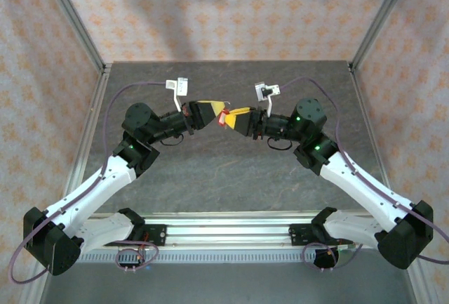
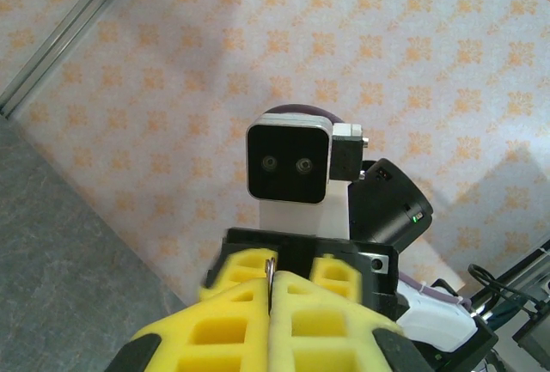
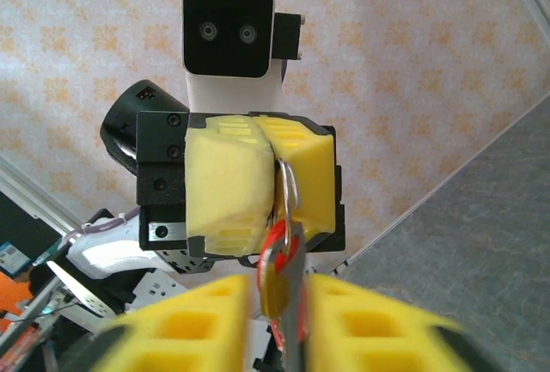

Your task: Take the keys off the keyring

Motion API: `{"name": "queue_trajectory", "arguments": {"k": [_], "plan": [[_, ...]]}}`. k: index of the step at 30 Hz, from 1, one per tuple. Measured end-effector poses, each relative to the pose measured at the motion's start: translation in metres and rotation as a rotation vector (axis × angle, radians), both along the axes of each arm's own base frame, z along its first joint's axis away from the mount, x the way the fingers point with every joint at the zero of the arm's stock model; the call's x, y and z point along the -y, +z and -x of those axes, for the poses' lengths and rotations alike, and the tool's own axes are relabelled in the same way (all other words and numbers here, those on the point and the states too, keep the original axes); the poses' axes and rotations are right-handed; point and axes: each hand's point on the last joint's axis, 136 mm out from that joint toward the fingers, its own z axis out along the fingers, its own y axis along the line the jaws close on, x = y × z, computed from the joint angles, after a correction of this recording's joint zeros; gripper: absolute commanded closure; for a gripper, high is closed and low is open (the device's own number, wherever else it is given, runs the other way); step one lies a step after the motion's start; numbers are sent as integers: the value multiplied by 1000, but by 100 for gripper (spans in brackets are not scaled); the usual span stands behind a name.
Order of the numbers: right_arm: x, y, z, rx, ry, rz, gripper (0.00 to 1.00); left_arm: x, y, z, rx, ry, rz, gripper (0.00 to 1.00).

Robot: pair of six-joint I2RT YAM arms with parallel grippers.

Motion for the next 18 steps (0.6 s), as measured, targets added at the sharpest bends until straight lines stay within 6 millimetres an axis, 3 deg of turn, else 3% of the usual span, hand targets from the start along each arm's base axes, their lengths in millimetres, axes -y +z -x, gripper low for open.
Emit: {"name": "queue_trajectory", "arguments": {"k": [3, 9, 11, 16, 18], "plan": [[0, -2, -1, -2, -4, -4, 34, 0, 2, 1, -1, -7, 12, 100], [-1, 3, -2, 4, 4, -35, 31, 1, 12, 5, 7, -41, 55, 100], [-3, 4, -3, 4, 7, -44, 34, 2, 13, 5, 2, -50, 64, 100], [-8, 3, -7, -12, 25, -56, 54, 4, 9, 3, -15, -59, 72, 100], [-8, 4, -6, -12, 30, -61, 57, 4, 9, 4, -15, -65, 73, 100]]}}
